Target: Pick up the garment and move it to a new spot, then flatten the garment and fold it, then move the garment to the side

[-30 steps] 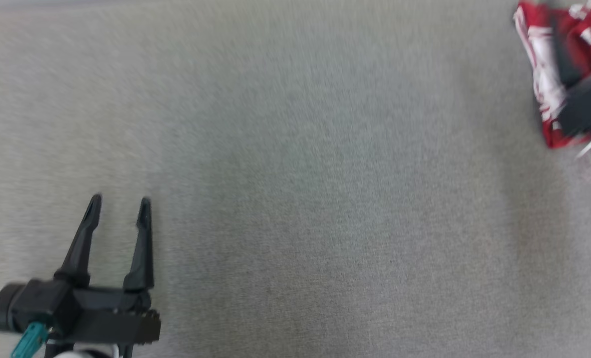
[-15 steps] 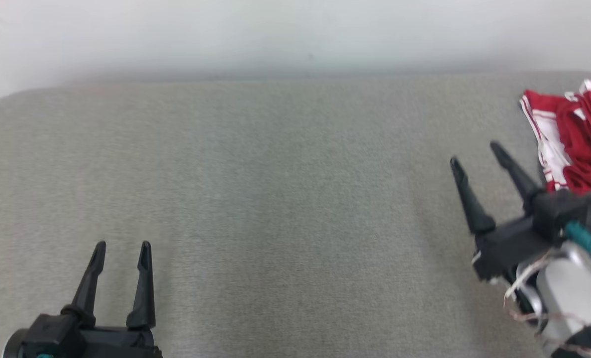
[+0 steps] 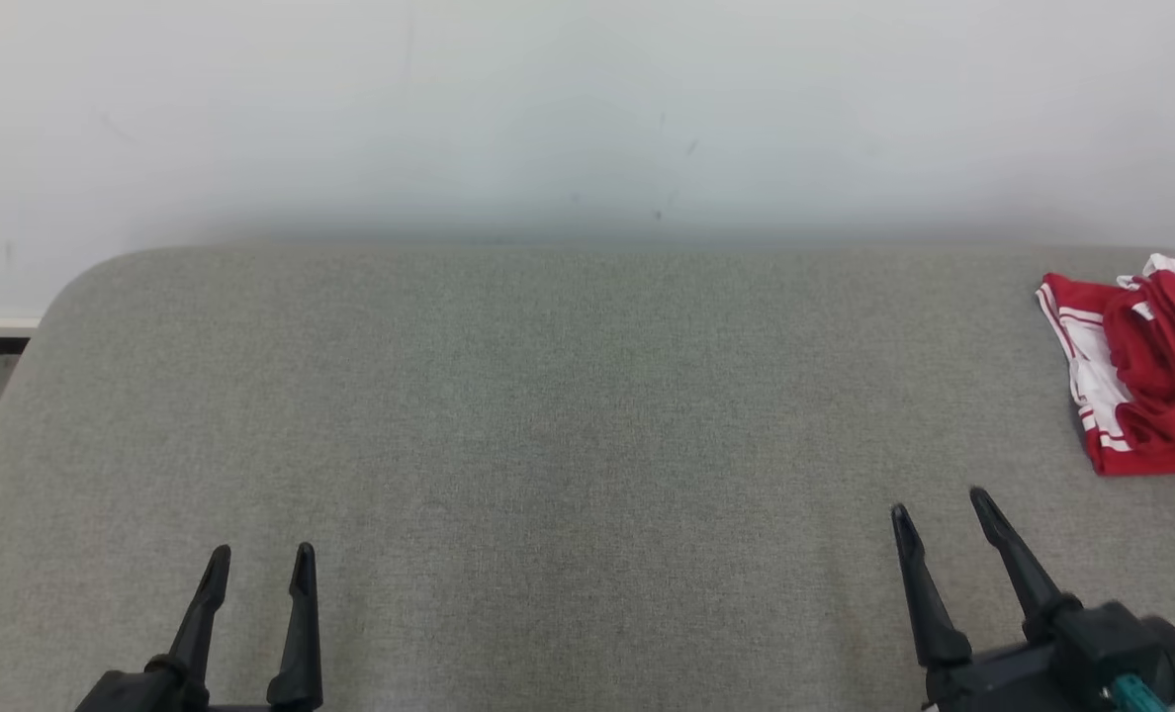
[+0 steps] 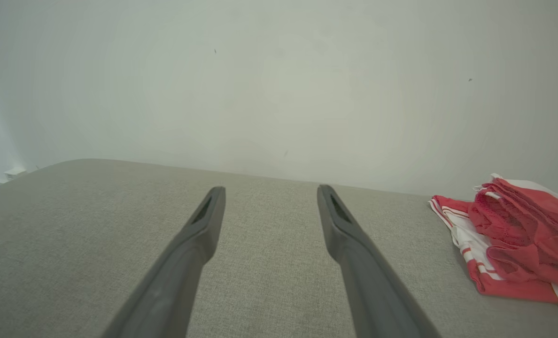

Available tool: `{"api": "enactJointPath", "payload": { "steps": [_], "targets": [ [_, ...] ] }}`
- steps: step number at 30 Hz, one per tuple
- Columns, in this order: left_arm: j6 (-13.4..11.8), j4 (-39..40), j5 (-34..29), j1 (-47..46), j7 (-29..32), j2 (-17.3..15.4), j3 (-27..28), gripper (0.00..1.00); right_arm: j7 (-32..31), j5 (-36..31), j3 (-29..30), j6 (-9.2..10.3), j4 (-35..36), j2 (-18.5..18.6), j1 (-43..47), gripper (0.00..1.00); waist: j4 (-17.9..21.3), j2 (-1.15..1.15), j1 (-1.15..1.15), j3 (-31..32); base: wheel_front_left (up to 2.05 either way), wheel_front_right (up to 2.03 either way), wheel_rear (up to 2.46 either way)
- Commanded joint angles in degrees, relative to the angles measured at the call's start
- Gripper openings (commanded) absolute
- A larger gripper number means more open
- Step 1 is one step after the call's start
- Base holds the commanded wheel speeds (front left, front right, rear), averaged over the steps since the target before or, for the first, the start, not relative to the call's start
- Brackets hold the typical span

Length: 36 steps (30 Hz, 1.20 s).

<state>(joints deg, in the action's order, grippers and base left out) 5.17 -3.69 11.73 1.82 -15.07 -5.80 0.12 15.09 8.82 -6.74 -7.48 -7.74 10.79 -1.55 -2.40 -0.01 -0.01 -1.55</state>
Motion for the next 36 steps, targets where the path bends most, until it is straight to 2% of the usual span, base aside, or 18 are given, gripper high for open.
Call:
{"api": "enactJointPath", "payload": {
  "steps": [1, 7, 12, 21, 36],
  "targets": [
    [0.22, -0.17, -0.27, 1.00, -0.07, 0.18, 0.02, 1.00, 0.03, -0.91, 0.86, 0.03, 0.95, -1.02, 1.79, 1.00, 0.15, 0.01, 0.01, 1.24, 0.00, 0.00, 0.00],
    [0.35, -0.41, -0.20, 1.92, -0.07, 0.64, 0.20, 1.00, 0.03, -2.86, 4.19, 0.03, 4.46, -4.15, 7.16, 1.00, 1.11, 0.01, 0.01, 2.21, 0.00, 0.00, 0.00],
    [0.68, -0.79, -0.24, 2.22, -0.07, 0.77, 0.45, 1.00, 0.04, -2.81, 6.21, 0.03, 6.44, -5.33, 7.89, 1.00, 1.74, 0.01, 0.01, 2.37, 0.00, 0.00, 0.00],
    [1.04, -1.11, -0.09, 1.75, -0.07, 0.98, 0.54, 1.00, -0.07, -1.36, 10.15, 0.03, 5.59, -5.05, 5.53, 1.00, 2.41, 0.01, 0.01, 2.59, 0.00, 0.00, 0.00],
    [1.82, -1.74, 1.33, 1.36, -0.07, 0.75, 0.28, 1.00, -0.07, 0.12, 9.58, 0.03, 3.39, -5.04, 4.45, 1.00, 2.76, 0.01, 0.01, 2.55, 0.00, 0.00, 0.00]
  ]
}}
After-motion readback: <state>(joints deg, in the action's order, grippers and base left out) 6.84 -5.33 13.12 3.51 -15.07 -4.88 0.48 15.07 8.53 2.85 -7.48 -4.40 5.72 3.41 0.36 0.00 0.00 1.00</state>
